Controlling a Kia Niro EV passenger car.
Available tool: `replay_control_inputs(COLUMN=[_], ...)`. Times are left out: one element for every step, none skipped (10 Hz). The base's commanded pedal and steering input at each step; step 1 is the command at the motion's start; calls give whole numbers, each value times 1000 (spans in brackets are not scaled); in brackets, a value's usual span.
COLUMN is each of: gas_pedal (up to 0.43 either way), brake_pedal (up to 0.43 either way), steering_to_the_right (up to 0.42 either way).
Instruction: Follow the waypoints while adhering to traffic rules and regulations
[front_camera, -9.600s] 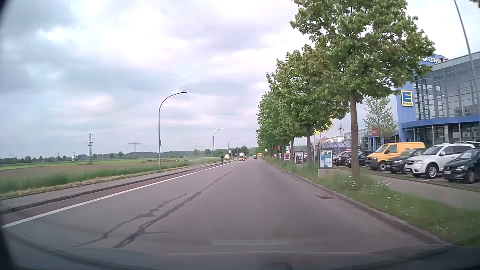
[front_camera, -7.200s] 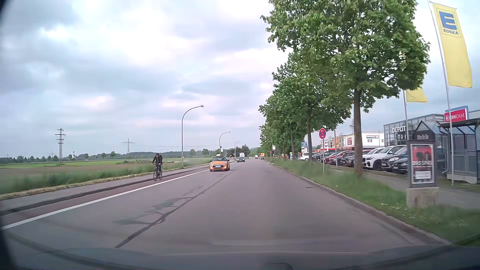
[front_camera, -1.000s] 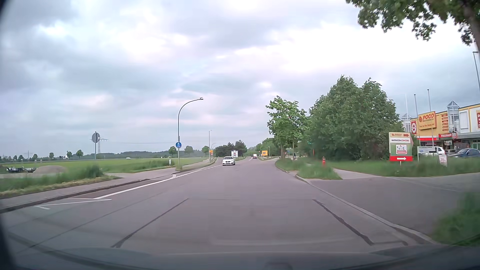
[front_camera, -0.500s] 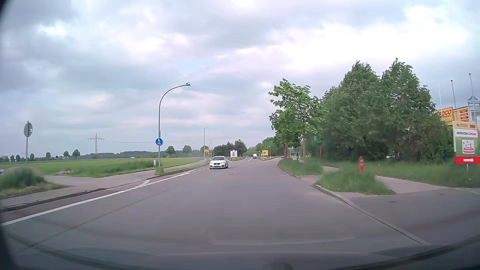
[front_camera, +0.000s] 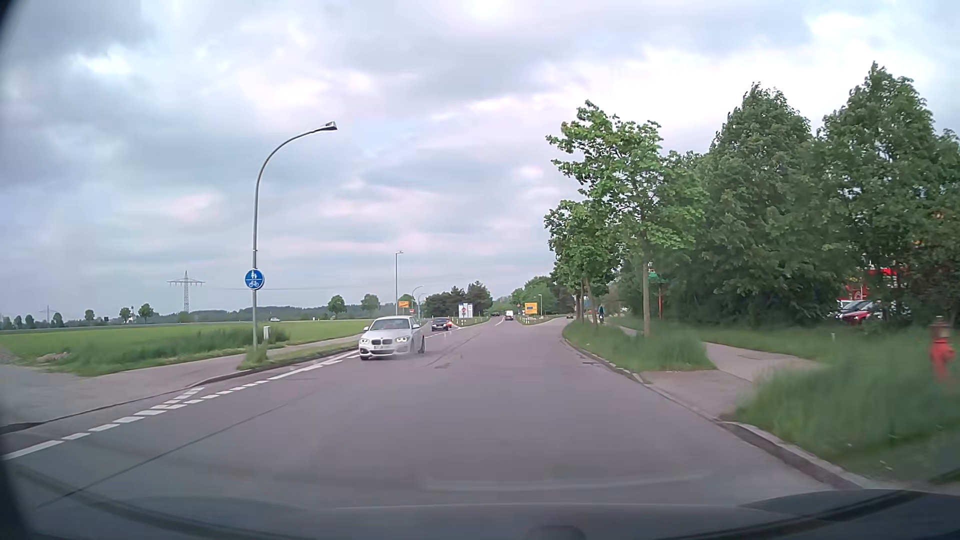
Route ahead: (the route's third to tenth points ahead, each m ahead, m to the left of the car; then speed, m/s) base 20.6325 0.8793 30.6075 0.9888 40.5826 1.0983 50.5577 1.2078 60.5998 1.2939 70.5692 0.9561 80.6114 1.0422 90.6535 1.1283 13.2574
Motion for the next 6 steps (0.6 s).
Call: replay_control_inputs(gas_pedal=[150, 150, 150, 150, 150, 150], brake_pedal=[0, 0, 0, 0, 0, 0], steering_to_the_right=[-1, -1, -1, -1, -1, -1])
